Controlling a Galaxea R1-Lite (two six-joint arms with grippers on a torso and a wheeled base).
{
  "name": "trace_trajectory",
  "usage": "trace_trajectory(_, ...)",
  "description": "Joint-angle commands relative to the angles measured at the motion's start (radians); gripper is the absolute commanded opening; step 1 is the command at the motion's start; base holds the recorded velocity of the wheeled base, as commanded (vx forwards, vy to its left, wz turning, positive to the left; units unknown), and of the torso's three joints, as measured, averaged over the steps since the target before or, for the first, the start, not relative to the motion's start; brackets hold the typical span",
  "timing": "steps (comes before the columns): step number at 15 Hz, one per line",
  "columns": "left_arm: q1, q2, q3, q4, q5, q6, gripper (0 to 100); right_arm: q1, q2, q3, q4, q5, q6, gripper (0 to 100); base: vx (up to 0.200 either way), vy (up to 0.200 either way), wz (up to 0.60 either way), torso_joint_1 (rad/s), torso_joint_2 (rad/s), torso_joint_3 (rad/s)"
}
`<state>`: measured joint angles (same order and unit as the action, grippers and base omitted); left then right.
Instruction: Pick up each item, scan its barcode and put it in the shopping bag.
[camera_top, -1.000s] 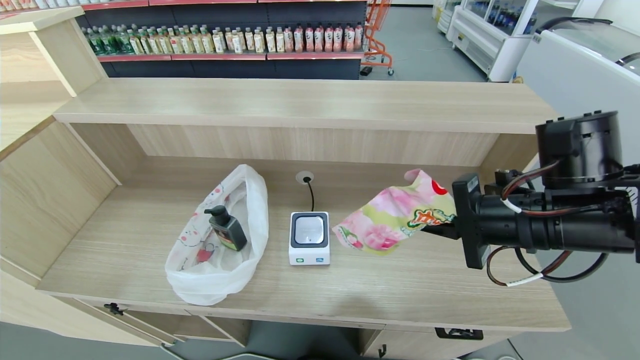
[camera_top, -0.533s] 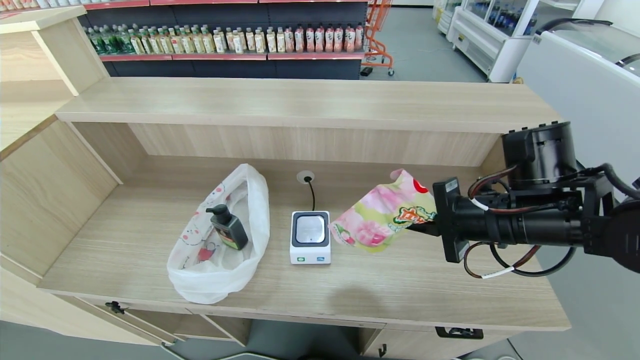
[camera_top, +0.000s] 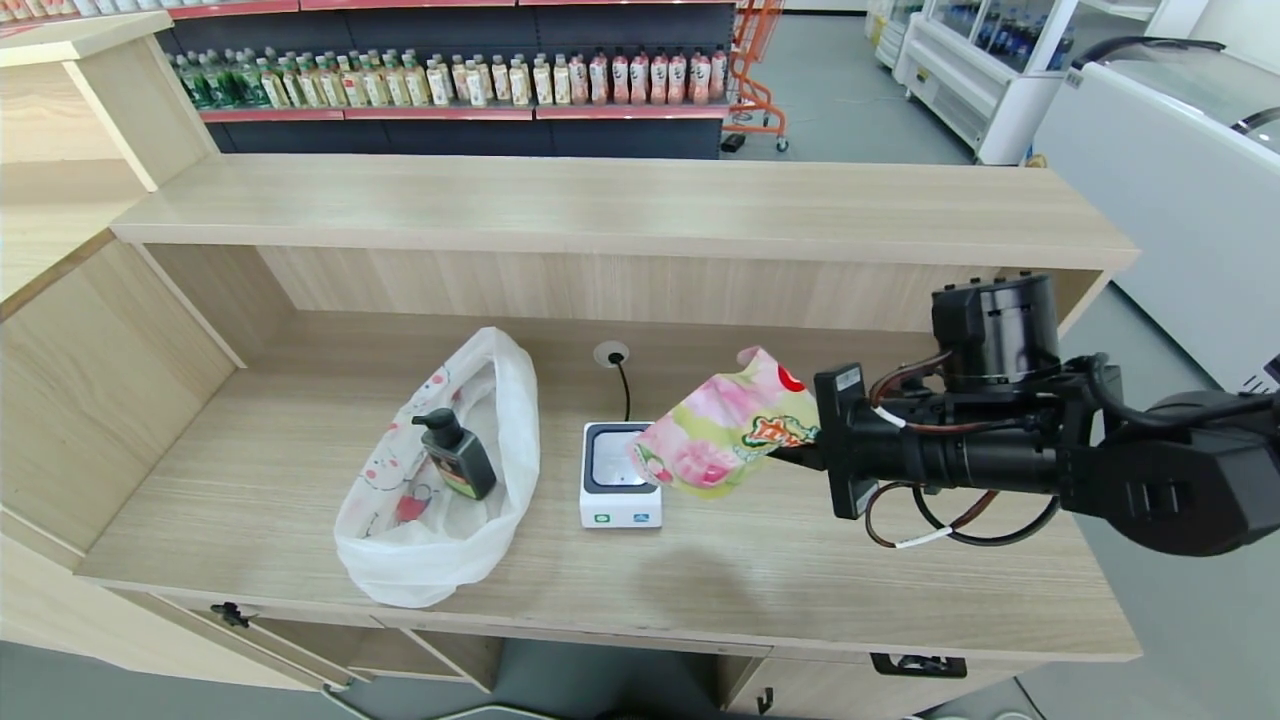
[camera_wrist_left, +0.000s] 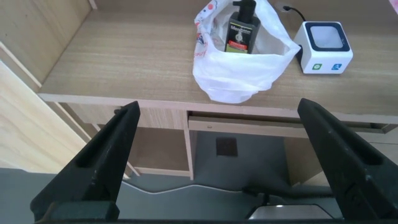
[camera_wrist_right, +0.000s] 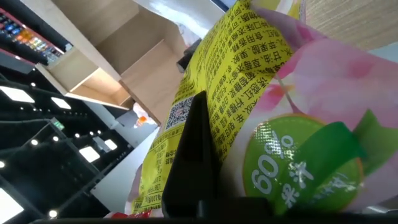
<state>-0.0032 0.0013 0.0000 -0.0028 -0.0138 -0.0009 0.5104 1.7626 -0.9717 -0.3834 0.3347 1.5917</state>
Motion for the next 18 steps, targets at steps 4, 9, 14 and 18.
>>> trace_trajectory(4, 0.0, 0.0, 0.0, 0.0, 0.0, -0.001, 100, 0.037, 0.092, -0.045, -0.003, 0.0, 0.01, 0, 0.0, 0.0, 0.0, 0.0, 0.0, 0.0)
trace_trajectory(9, 0.0, 0.0, 0.0, 0.0, 0.0, -0.001, 100, 0.039, 0.097, -0.041, -0.089, 0.007, 0.03, 0, 0.0, 0.0, 0.0, 0.0, 0.0, 0.0)
trace_trajectory(14, 0.0, 0.0, 0.0, 0.0, 0.0, 0.001, 100, 0.036, 0.121, -0.002, -0.216, 0.095, 0.047, 0, 0.0, 0.0, 0.0, 0.0, 0.0, 0.0)
trace_trajectory(18, 0.0, 0.0, 0.0, 0.0, 0.0, 0.001, 100, 0.03, 0.158, 0.048, -0.35, 0.147, 0.047, 0, 0.0, 0.0, 0.0, 0.0, 0.0, 0.0)
